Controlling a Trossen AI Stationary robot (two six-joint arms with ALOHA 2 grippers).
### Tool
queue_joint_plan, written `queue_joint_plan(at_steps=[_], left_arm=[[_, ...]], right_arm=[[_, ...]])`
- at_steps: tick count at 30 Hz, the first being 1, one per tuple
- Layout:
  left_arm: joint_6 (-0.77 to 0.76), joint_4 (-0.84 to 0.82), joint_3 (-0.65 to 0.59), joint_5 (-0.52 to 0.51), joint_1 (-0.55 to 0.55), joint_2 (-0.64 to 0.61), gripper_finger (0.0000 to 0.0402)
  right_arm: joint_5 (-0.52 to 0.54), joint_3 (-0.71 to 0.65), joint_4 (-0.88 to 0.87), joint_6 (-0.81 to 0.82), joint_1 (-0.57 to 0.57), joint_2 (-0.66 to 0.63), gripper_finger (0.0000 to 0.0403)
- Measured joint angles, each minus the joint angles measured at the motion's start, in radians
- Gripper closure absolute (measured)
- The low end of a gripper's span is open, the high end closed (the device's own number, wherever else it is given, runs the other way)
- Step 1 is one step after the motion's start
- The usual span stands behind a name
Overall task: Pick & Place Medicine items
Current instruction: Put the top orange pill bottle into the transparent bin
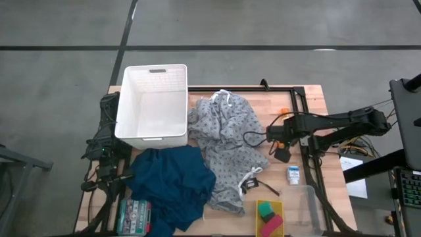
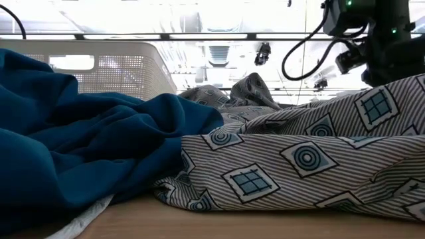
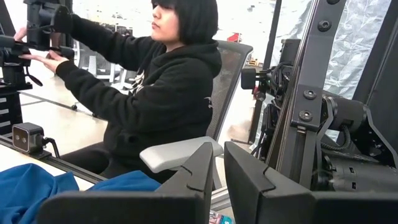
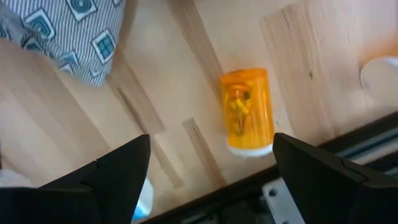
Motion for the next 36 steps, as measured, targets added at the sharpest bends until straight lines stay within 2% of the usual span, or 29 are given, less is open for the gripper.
queue_joint_plan(at_steps=[9,15,21,26,36], left_arm=[[0.000,0.000,0.000,0.000,0.000,0.000,0.0354],[0.000,0.000,0.000,0.000,0.000,0.000,0.0354],[0.000,0.000,0.000,0.000,0.000,0.000,0.0354],[0.000,0.000,0.000,0.000,0.000,0.000,0.0354],[0.000,0.000,0.000,0.000,0.000,0.000,0.0355]], right_arm=[[0.164,-0.042,0.017,-0.111,0.000,0.009,0.0074],[0.172,-0.064,0.038,-0.115,0.000,0.009,0.0076],[0.164,-0.146,0.119,-0.109,0.000,0.011,0.0076],[0.153,-0.149,0.125,-0.091,0.000,0.031,0.0076],[0.141,-0.152,0.150,-0.087,-0.030,0.128,0.0077]])
